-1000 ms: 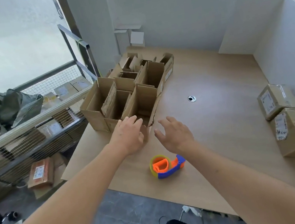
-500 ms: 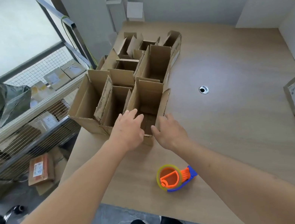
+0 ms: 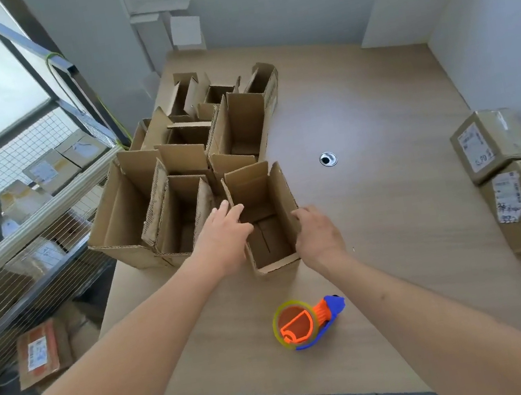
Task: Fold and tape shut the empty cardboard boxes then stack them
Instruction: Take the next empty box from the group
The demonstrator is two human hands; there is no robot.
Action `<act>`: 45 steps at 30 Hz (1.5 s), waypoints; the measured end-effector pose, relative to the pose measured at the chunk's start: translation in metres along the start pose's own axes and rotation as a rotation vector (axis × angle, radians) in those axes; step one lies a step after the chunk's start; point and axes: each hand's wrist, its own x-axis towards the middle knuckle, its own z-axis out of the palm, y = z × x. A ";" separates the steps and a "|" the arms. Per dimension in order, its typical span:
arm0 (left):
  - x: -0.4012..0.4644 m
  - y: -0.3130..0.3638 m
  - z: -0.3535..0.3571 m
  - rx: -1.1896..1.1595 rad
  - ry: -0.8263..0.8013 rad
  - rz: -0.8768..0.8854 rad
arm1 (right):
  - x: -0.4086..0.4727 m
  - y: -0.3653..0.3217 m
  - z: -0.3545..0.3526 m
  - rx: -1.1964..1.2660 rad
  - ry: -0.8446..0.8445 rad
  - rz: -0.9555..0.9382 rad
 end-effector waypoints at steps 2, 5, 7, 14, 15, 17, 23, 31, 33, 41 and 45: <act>0.006 0.001 -0.002 0.022 -0.006 0.041 | 0.000 0.009 -0.007 -0.015 0.000 0.045; 0.016 0.005 -0.002 0.072 0.007 0.112 | -0.003 0.024 -0.018 0.004 0.012 0.113; 0.022 0.010 -0.001 0.071 0.017 0.145 | -0.006 0.033 -0.023 0.009 0.006 0.157; 0.033 0.047 0.000 -0.040 0.069 0.145 | -0.023 0.060 -0.027 0.099 0.011 0.400; 0.034 0.053 0.000 -0.046 0.082 0.141 | -0.023 0.064 -0.028 0.158 -0.001 0.450; 0.038 0.067 -0.001 -0.071 0.096 0.150 | -0.023 0.072 -0.030 0.269 -0.008 0.500; 0.047 0.125 0.003 -0.077 0.058 0.209 | -0.021 0.111 -0.050 0.239 0.084 0.464; 0.056 0.166 0.001 -0.116 0.152 0.141 | -0.027 0.187 -0.083 0.105 0.095 0.476; 0.055 0.165 0.000 -0.157 0.083 0.034 | -0.028 0.199 -0.086 0.075 0.108 0.483; 0.054 0.174 0.029 -0.336 0.107 0.134 | -0.022 0.198 -0.074 0.094 0.241 0.286; 0.054 0.177 0.035 -0.284 0.076 0.131 | -0.018 0.205 -0.067 0.115 0.234 0.280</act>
